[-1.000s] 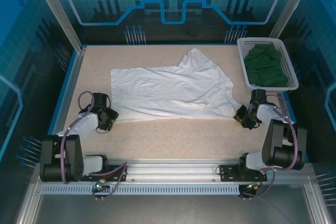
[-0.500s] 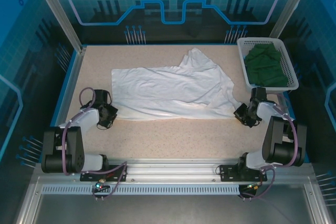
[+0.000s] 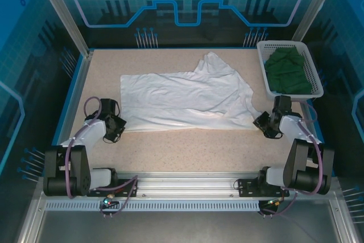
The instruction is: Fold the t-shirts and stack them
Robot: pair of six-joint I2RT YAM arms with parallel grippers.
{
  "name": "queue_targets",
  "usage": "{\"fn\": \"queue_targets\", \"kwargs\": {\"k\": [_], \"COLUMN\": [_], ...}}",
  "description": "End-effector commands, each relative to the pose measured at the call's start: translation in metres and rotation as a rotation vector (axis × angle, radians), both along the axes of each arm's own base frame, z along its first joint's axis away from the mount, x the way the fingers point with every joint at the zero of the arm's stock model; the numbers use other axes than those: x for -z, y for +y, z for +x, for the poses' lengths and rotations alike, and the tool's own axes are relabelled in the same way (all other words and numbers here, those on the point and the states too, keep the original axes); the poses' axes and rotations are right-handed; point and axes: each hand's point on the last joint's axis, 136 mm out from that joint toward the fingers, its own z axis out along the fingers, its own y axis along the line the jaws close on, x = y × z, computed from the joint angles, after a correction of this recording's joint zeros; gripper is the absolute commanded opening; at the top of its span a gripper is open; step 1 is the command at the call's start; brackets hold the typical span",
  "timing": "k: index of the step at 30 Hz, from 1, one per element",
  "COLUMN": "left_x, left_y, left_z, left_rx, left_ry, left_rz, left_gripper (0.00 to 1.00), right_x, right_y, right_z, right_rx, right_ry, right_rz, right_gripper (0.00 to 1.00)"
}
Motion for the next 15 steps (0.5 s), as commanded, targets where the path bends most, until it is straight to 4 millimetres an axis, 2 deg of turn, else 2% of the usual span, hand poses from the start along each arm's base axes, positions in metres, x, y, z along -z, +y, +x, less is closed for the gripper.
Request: {"fn": "queue_targets", "kwargs": {"k": [1,8,15], "left_x": [-0.002,-0.003,-0.006], "left_y": [0.006,0.005,0.012], "left_z": [-0.008,-0.007,-0.011], "left_rx": [0.007,0.008,-0.007], "left_ry": [0.022,0.017,0.027], "left_rz": [0.033,0.032,0.063], "left_gripper": [0.0,0.0,0.0], "right_x": [0.0,0.017,0.025], "right_y": [-0.002,0.004,-0.005], "right_z": [-0.005,-0.002,0.0], "right_rx": [0.001,-0.02,-0.008], "right_ry": [0.026,0.075,0.112], "right_rz": [-0.004,0.023,-0.017], "right_gripper": [0.38,0.31,0.11]}}
